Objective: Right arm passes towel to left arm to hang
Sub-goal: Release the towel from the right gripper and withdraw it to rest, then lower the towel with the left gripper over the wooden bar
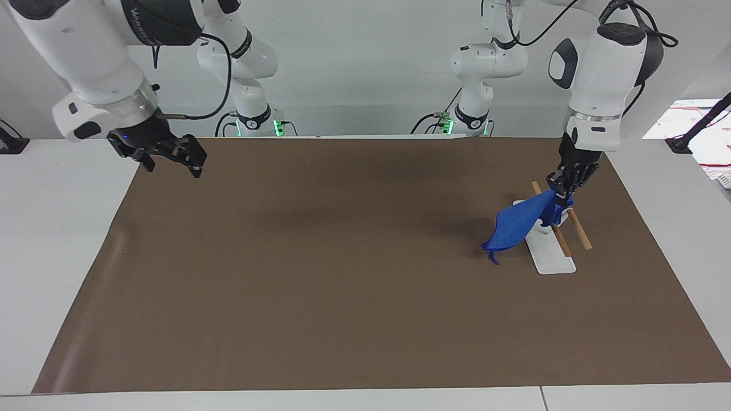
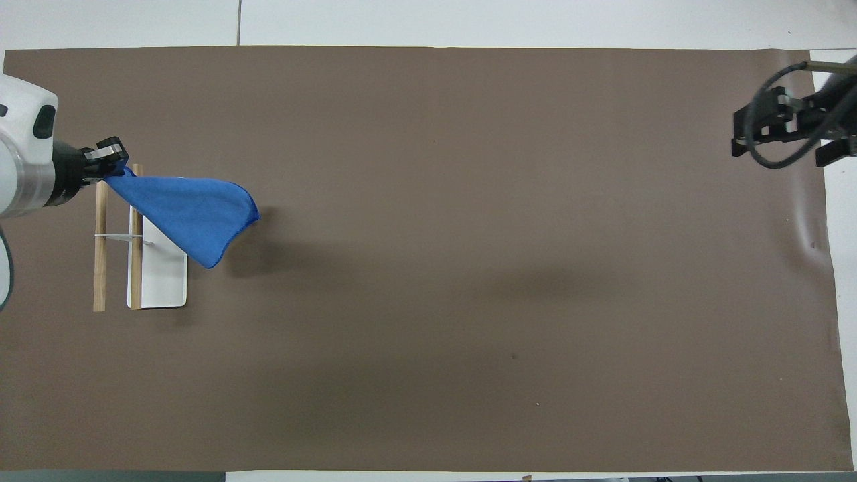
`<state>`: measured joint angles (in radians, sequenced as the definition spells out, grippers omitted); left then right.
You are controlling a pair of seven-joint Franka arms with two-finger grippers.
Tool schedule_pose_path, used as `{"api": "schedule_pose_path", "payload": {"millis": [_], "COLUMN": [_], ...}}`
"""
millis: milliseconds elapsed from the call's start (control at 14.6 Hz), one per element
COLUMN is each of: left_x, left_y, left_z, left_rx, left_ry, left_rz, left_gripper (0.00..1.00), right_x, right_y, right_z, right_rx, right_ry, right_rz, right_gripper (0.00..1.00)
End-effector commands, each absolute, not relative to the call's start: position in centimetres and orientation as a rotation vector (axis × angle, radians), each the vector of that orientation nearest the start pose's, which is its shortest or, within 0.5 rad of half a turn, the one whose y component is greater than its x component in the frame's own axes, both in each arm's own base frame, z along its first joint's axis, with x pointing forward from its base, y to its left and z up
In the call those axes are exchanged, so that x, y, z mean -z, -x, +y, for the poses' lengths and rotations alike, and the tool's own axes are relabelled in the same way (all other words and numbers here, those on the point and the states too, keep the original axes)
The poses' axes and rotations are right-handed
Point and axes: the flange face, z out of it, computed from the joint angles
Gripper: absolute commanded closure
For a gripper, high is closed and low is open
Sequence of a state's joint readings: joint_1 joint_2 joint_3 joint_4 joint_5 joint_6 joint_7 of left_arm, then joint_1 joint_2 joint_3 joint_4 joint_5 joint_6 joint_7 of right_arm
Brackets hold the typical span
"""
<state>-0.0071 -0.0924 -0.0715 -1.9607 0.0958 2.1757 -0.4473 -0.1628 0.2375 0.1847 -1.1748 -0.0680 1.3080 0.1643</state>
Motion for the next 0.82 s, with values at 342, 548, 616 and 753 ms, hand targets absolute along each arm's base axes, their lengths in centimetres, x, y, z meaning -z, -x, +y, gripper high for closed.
{"api": "schedule_pose_path", "payload": {"millis": [342,548,616,753], "left_x": [-52.2,-51.6,-51.2,-50.6], "left_y": [-55.1,-54.6,-54.4,-54.3], "left_z": [6.1,8.6,9.8,10.6], "left_rx": [0.647,0.644,0.653,0.658], "left_ry": [2.965,2.949,2.938,2.932], "left_rz": [-0.4,-0.441,-0.471,-0.491], "left_gripper": [1.0,1.0,1.0,1.0], "right_x": [-61.2,-60.4,-60.1,-59.7], "right_y": [-53.3,-52.7,-52.0,-51.1], "right_z": [-8.0,-9.0,-9.1,-9.0], "right_rx": [-0.261,-0.182,-0.17,-0.162], "right_ry": [3.152,3.153,3.15,3.144], "right_rz": [0.223,0.228,0.222,0.217], "right_gripper": [0.0,0.0,0.0,0.0]}}
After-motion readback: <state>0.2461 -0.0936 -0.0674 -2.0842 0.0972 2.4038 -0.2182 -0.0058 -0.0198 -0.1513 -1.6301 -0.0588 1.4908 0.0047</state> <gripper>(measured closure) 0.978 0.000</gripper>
